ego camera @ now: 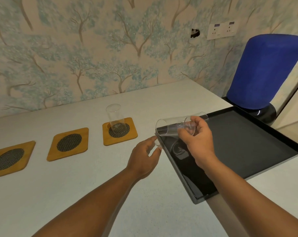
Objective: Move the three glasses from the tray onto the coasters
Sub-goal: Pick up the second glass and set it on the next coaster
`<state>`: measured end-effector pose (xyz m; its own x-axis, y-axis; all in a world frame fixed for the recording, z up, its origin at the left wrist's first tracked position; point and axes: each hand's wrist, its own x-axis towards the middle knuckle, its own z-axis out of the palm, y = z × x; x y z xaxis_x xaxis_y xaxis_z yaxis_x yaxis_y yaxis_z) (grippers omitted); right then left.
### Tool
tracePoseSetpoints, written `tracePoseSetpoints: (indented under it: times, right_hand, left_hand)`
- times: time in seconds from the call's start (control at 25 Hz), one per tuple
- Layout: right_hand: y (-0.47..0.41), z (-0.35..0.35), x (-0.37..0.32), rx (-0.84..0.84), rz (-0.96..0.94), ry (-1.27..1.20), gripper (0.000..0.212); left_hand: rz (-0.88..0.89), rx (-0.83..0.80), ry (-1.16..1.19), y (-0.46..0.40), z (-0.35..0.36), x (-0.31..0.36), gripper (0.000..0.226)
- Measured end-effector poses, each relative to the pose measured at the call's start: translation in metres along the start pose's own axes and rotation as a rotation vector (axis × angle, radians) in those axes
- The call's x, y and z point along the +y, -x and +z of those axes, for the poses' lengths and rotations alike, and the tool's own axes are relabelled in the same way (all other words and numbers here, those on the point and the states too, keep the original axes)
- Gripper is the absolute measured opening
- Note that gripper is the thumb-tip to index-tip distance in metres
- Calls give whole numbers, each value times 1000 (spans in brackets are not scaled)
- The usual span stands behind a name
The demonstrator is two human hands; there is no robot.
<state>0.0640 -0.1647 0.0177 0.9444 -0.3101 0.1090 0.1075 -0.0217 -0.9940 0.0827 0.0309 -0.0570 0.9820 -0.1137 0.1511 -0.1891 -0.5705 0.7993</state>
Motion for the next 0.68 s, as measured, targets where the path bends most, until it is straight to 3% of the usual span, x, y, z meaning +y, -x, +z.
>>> tracePoseSetpoints:
  times: [0.28, 0.52, 0.68]
  right_hand:
    - [18, 75, -15, -156, 117, -460, 45]
    - [42, 179, -5, -305, 233, -568, 9]
    - [54, 247, 1, -365, 189, -497, 27]
  left_hand:
    - [-29, 83, 6, 37, -96, -52, 58]
    - [-33, 281, -355, 82, -213, -120, 53]
    - [-81, 231, -636, 97, -272, -166, 61]
